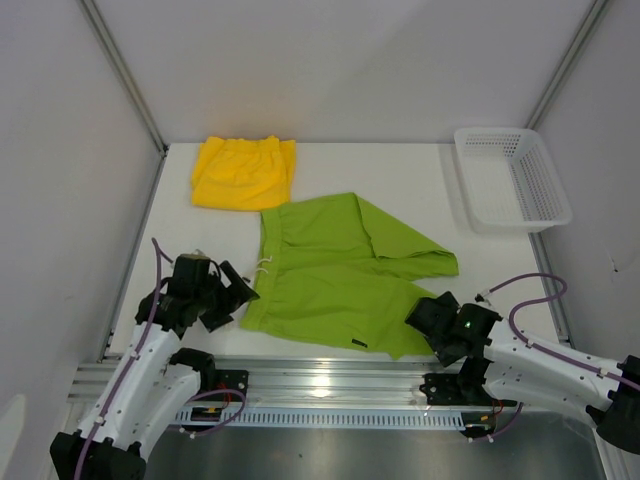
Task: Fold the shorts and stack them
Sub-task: Flatten the shorts out
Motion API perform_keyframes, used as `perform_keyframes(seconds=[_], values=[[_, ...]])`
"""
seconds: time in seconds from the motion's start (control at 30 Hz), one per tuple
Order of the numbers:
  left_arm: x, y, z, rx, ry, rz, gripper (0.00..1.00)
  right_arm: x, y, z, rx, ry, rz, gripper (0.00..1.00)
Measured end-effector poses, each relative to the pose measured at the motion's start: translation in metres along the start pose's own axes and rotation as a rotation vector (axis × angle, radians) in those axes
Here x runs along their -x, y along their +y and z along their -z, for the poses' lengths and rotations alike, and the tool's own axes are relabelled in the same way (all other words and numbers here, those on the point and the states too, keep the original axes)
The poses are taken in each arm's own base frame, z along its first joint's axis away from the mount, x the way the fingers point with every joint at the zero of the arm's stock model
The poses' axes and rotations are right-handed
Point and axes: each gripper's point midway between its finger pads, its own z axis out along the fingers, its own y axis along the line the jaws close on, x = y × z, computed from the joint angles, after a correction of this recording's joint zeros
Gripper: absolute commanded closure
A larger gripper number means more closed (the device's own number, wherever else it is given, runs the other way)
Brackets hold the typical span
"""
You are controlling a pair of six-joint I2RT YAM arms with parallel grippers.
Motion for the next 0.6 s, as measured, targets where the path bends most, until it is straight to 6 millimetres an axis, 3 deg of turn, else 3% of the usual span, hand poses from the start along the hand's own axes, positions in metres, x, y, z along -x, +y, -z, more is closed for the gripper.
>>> perform_keyframes(seconds=[0.27,0.47,0.6], values=[[-0.036,0.029,-0.017,0.068,0.126,0.074,0.12,-0.001,0.008,0.0,0.03,0.0,-0.008,0.11],[-0.041,0.035,-0.028,0.085,0.142,0.116,0.15,-0.001,0.014,0.0,0.052,0.001,-0.011,0.11],[-0.039,0.035,-0.037,0.083,0.13,0.15,0.3,0.0,0.016,0.0,0.064,-0.002,-0.012,0.11]])
